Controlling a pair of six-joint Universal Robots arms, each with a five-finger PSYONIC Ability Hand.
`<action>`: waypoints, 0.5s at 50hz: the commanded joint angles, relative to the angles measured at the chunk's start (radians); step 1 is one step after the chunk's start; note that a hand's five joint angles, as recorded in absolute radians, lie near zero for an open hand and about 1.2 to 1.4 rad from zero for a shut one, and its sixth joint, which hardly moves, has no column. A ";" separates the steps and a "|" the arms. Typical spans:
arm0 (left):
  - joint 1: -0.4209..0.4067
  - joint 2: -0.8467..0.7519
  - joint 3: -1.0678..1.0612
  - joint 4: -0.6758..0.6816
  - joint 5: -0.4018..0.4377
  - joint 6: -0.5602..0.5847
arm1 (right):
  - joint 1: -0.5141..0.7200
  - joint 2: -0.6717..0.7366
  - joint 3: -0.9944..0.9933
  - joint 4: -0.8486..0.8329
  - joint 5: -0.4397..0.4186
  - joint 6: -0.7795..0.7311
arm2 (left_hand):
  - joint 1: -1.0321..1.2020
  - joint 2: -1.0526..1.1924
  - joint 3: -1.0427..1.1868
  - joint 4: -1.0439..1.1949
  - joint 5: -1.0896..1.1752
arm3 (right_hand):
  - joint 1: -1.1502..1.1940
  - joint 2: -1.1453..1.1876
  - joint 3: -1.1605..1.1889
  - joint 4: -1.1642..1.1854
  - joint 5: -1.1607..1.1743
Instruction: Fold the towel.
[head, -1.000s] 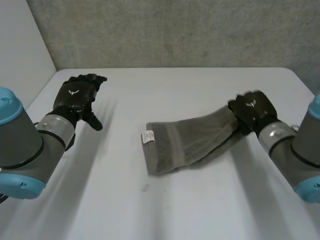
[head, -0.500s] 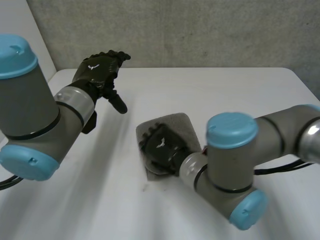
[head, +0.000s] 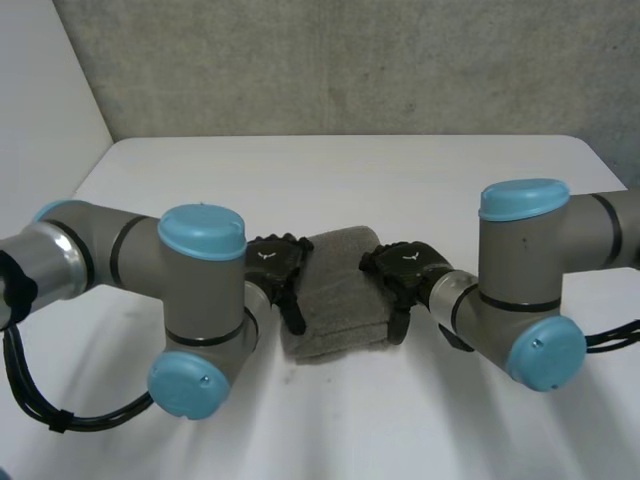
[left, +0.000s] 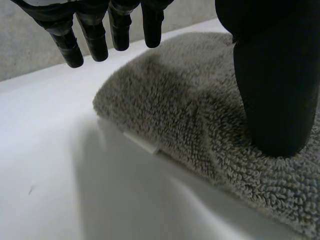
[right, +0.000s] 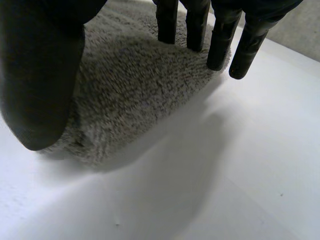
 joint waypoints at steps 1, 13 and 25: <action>0.003 0.045 0.004 0.000 -0.002 0.000 | 0.005 -0.010 -0.031 -0.002 0.009 -0.016 | 0.005 0.012 0.011 0.009 -0.024 | -0.047 -0.079 -0.066 -0.077 -0.052; 0.020 0.301 0.041 -0.037 0.000 0.004 | -0.041 -0.387 0.032 -0.115 0.087 0.039 | 0.005 0.012 0.011 0.009 -0.024 | -0.047 -0.079 -0.066 -0.077 -0.052; 0.176 0.551 0.098 -0.232 0.000 0.006 | -0.136 -0.548 -0.026 -0.007 0.253 0.035 | 0.005 0.012 0.011 0.009 -0.024 | -0.047 -0.079 -0.066 -0.077 -0.052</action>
